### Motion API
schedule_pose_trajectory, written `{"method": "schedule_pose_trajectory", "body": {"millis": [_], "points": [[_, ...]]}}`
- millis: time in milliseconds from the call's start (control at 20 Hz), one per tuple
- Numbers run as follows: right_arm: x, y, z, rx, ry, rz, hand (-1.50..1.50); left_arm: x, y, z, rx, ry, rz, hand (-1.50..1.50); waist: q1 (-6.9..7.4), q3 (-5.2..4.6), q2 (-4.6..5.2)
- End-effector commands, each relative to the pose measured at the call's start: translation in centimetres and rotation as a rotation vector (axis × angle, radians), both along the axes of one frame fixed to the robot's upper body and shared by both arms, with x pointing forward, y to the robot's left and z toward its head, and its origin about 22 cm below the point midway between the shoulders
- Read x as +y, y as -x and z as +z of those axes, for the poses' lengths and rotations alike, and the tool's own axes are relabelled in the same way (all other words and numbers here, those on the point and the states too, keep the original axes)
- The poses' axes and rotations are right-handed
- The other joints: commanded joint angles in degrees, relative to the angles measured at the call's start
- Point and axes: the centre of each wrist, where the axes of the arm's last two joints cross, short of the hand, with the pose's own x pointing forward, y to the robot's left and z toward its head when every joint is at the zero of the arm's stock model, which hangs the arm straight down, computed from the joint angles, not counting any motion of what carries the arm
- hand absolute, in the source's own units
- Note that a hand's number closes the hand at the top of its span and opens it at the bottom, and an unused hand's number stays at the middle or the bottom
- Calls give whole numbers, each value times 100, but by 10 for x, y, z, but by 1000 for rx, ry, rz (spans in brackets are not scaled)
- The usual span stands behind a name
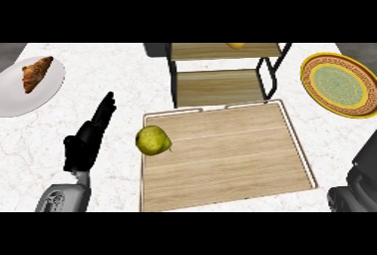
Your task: Pick the lemon from the tray and place it in the tiered shelf
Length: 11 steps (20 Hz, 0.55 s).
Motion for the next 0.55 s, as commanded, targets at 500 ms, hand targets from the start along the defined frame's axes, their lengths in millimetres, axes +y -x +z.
{"method": "schedule_pose_trajectory", "body": {"millis": [500], "points": [[-103,134,-36,257,6,36,-150,5,4,-7,-3,1,27,0,-181,8,-11]]}}
